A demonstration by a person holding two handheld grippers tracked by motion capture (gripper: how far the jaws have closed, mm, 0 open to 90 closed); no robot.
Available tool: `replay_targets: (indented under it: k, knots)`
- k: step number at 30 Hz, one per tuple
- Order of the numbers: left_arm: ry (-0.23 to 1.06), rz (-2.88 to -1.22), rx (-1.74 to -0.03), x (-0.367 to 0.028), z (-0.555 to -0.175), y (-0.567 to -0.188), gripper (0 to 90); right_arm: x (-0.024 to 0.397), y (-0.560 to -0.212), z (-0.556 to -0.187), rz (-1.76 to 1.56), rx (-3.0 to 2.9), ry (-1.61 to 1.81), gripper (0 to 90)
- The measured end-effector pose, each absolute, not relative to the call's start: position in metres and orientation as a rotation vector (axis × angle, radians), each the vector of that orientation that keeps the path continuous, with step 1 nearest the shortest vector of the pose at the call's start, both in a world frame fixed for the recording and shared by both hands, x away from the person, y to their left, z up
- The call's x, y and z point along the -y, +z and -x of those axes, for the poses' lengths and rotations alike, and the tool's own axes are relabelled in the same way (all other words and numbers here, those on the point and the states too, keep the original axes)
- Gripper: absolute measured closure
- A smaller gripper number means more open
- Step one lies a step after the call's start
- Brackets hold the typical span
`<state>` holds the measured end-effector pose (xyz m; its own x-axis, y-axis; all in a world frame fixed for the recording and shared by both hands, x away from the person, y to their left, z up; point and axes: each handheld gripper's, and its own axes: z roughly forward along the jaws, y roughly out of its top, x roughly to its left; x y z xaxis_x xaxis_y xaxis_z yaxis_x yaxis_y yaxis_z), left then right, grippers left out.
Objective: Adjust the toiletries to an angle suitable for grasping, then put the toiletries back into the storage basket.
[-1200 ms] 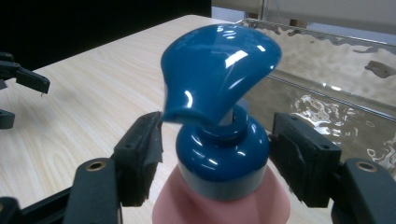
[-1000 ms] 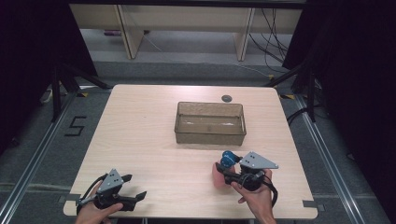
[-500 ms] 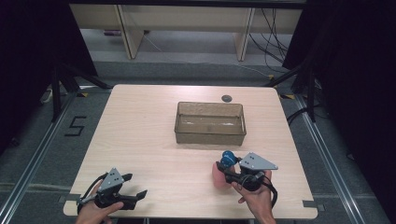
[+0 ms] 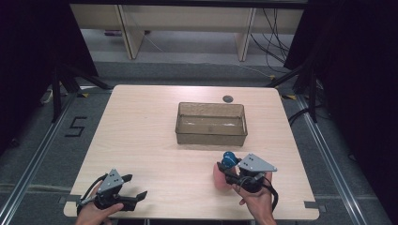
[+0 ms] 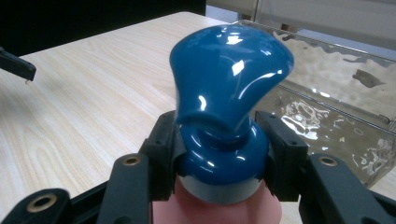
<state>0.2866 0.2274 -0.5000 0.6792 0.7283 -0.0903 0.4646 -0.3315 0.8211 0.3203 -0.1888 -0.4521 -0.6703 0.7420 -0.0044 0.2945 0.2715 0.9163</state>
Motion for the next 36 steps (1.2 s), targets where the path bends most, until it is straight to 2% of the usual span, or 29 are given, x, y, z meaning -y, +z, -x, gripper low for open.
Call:
replay_targets:
  k: [14, 36]
  knots:
    - [0.372, -2.007, -0.906, -0.229, -0.287, -0.500, 14.8, 0.192, -0.443, -0.320, -0.971, -2.106, 1.385, 53.4]
    - [0.373, -1.986, -0.911, -0.230, -0.285, -0.501, 14.8, 0.197, -0.417, -0.346, -0.961, -2.074, 1.383, 53.4]
